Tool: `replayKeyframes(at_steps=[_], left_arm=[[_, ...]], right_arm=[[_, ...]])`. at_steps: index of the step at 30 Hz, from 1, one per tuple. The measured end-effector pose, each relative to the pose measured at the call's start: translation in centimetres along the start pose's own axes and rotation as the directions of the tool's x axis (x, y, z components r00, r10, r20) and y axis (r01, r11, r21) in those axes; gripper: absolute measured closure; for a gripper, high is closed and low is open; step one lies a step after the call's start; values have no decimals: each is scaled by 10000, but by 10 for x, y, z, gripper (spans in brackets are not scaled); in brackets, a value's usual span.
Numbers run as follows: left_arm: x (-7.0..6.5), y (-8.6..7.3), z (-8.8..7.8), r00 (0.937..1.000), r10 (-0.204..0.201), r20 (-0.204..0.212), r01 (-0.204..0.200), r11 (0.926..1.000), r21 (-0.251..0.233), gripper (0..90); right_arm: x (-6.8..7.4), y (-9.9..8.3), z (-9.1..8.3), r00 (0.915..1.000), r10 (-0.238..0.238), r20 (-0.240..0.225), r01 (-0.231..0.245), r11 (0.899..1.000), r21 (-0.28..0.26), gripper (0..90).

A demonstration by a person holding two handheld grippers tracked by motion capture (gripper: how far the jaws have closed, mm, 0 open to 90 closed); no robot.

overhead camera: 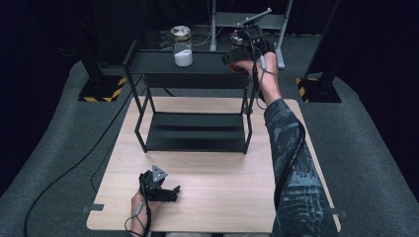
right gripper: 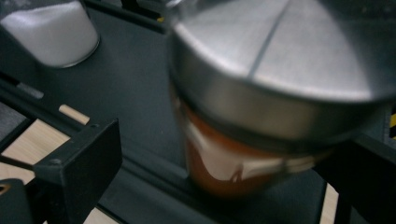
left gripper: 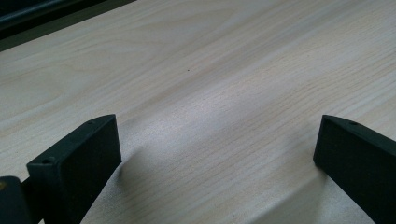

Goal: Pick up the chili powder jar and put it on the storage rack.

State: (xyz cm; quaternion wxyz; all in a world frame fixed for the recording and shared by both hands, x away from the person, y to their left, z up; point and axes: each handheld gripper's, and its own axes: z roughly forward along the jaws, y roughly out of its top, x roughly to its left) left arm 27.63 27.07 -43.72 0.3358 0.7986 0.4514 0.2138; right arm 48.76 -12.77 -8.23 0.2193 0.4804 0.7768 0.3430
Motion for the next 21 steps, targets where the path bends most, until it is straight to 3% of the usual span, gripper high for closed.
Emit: replayKeyframes(at_steps=[9,10,16,21], left_arm=[[-1,0,0,10000,36,-25,-36,10000,-10,1],[-1,0,0,10000,36,-26,-36,10000,-11,1],[-1,0,0,10000,46,-35,-46,10000,-14,1],[-2,-1,0,10000,60,-76,-60,10000,-48,1]], right_arm=[[7,-8,-14,9990,-324,-294,341,9976,600,0],[5,-13,-17,9979,-400,-506,434,9967,689,0],[7,-36,-22,9954,-704,-650,756,9938,820,0],[7,-77,-24,9914,-947,-907,1016,9920,745,0]])
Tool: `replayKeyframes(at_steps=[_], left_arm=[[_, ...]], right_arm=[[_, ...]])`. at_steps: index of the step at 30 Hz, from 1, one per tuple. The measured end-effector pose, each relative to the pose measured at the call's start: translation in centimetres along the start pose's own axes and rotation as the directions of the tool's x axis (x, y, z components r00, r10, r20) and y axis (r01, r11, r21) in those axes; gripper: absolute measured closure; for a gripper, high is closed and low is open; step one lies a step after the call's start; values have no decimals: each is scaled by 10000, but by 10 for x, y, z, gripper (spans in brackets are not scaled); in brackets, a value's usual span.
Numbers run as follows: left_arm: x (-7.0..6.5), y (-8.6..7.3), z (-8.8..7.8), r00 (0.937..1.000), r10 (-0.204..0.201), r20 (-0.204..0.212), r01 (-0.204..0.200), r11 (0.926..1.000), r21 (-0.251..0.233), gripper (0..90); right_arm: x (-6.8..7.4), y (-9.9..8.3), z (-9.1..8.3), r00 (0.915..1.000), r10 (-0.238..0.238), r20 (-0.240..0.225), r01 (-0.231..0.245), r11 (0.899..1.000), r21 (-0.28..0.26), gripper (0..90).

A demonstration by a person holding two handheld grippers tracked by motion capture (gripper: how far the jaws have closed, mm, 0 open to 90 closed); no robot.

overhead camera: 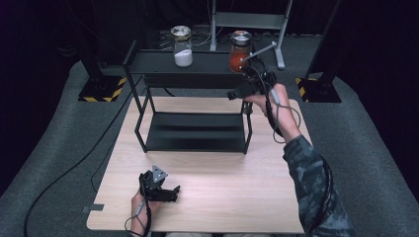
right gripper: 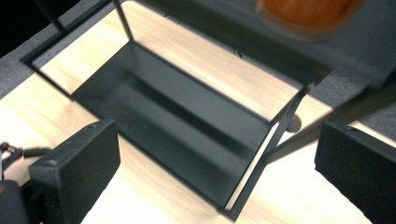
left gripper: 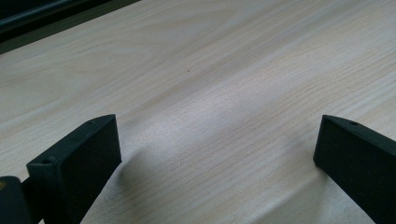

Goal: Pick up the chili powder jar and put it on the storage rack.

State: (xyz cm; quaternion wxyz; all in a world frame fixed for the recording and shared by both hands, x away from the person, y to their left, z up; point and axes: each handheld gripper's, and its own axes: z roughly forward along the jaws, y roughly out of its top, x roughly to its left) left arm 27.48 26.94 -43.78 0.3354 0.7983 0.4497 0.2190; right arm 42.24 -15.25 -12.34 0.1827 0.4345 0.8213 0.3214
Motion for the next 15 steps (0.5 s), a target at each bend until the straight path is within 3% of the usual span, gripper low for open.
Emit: replayKeyframes(at_steps=[6,15], left_arm=[[1,1,0,10000,14,8,-14,10000,34,1],[1,1,0,10000,12,8,-12,10000,31,1]], right_arm=[[3,-54,10,9996,-172,-225,171,9998,-69,0],[5,-156,49,9984,34,-559,-15,9995,331,0]])
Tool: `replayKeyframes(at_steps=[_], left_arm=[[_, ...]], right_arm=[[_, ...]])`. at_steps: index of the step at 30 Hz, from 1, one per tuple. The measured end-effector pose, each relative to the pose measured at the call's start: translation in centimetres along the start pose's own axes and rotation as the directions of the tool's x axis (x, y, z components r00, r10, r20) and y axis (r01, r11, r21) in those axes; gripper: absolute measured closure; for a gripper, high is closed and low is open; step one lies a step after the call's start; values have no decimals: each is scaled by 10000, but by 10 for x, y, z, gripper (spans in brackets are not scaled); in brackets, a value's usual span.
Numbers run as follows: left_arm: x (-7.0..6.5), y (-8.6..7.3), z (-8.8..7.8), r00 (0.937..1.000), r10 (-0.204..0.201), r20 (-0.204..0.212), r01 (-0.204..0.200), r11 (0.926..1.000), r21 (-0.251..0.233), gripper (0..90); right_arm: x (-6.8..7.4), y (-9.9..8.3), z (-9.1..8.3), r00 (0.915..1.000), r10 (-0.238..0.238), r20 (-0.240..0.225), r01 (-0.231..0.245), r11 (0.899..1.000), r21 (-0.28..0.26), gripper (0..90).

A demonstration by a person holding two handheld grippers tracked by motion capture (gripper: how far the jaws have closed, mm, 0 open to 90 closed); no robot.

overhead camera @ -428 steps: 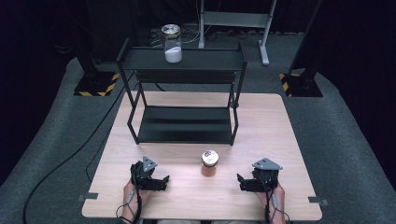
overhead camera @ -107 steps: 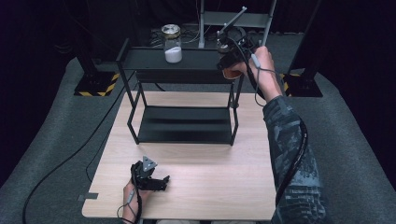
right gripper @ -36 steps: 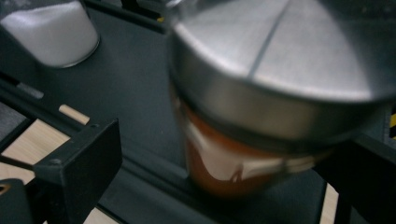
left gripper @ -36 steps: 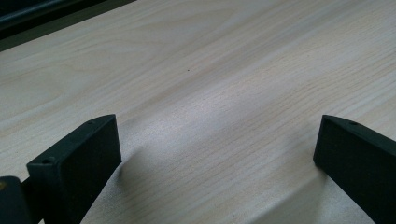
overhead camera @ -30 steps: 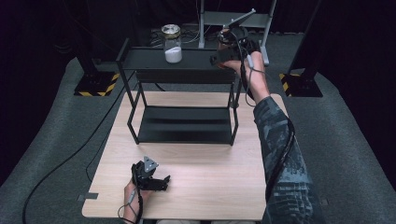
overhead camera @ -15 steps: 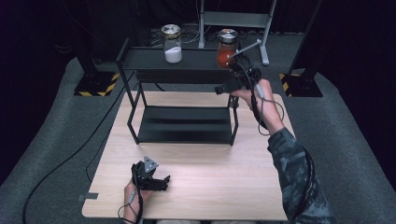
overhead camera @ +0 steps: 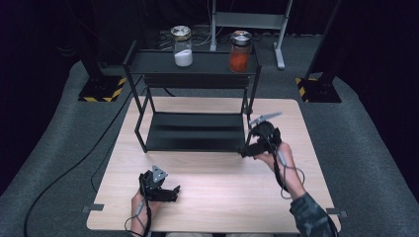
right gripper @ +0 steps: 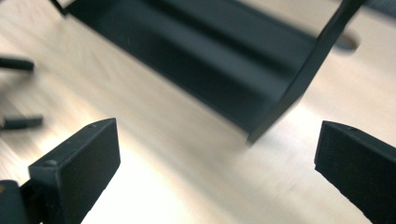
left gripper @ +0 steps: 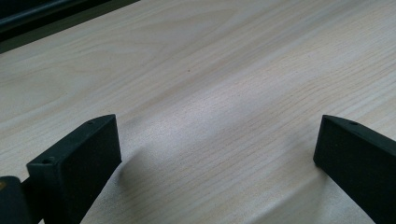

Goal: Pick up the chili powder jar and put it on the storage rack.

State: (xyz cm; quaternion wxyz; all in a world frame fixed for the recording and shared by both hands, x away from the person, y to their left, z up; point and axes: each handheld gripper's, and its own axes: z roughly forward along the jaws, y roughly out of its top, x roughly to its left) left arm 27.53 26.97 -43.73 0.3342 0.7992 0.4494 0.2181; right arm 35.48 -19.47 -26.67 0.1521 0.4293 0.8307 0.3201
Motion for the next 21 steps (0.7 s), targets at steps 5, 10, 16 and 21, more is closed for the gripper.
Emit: replayKeyframes(at_steps=[5,10,16,21], left_arm=[[0,0,0,10000,-7,5,7,10000,-2,1],[-1,0,0,10000,27,-41,-27,10000,-18,1],[-2,-1,0,10000,44,-58,-44,10000,-32,1],[-1,0,0,10000,37,-50,-37,10000,-29,1]], right_arm=[[6,-64,26,9997,32,232,-36,9998,177,0],[9,-117,47,9992,60,405,-69,9998,201,0],[12,-159,55,9968,261,753,-242,9994,-266,0],[14,-177,56,9961,284,834,-237,9980,-580,0]])
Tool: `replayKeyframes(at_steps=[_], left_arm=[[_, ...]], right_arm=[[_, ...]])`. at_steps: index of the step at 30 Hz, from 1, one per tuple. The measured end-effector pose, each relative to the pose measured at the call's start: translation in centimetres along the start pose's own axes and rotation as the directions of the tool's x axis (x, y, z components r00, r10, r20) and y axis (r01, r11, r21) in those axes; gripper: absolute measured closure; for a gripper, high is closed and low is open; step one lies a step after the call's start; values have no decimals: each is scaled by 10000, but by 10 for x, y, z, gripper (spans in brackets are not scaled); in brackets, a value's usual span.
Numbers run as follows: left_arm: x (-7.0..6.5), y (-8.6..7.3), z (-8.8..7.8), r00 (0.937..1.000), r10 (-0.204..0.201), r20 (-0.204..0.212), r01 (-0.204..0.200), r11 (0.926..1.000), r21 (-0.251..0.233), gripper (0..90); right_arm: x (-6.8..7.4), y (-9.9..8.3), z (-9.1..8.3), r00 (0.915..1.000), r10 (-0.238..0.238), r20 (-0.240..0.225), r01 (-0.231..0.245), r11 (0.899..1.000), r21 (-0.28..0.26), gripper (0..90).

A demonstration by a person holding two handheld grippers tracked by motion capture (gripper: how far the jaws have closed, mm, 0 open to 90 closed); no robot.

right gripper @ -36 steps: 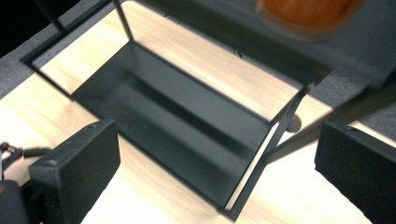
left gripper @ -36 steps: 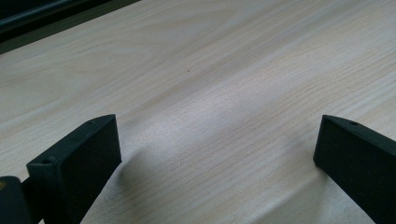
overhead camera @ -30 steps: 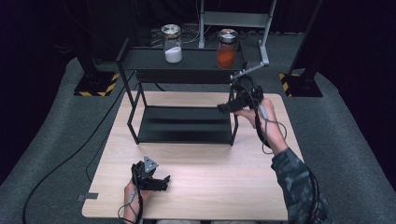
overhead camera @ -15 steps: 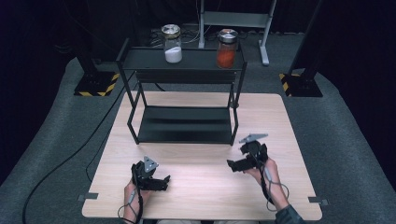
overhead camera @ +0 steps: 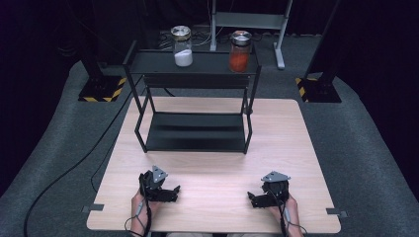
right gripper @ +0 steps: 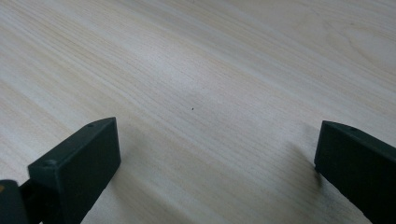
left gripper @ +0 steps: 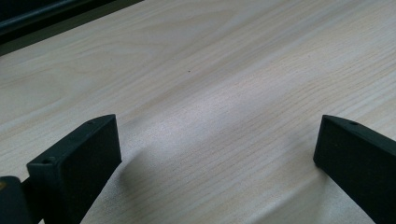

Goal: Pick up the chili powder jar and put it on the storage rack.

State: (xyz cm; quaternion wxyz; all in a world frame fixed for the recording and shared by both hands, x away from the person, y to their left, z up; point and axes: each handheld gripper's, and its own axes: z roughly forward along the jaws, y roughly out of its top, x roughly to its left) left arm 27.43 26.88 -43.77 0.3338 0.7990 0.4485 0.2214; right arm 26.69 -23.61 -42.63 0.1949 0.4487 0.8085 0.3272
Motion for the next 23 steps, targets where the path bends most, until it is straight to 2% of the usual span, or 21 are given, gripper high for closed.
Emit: replayKeyframes(at_steps=[3,5,23], left_arm=[[0,0,0,10000,28,-8,-28,10000,-4,1],[-1,-1,0,10000,27,-42,-27,10000,-28,1],[-3,-1,0,9999,82,-100,-83,9999,-61,1]], right_arm=[[1,-5,-2,10000,43,65,-41,9997,-245,0],[1,-4,-1,10000,23,14,-23,9999,-142,0],[-3,-10,-1,9997,209,-157,-215,9991,-355,0]])
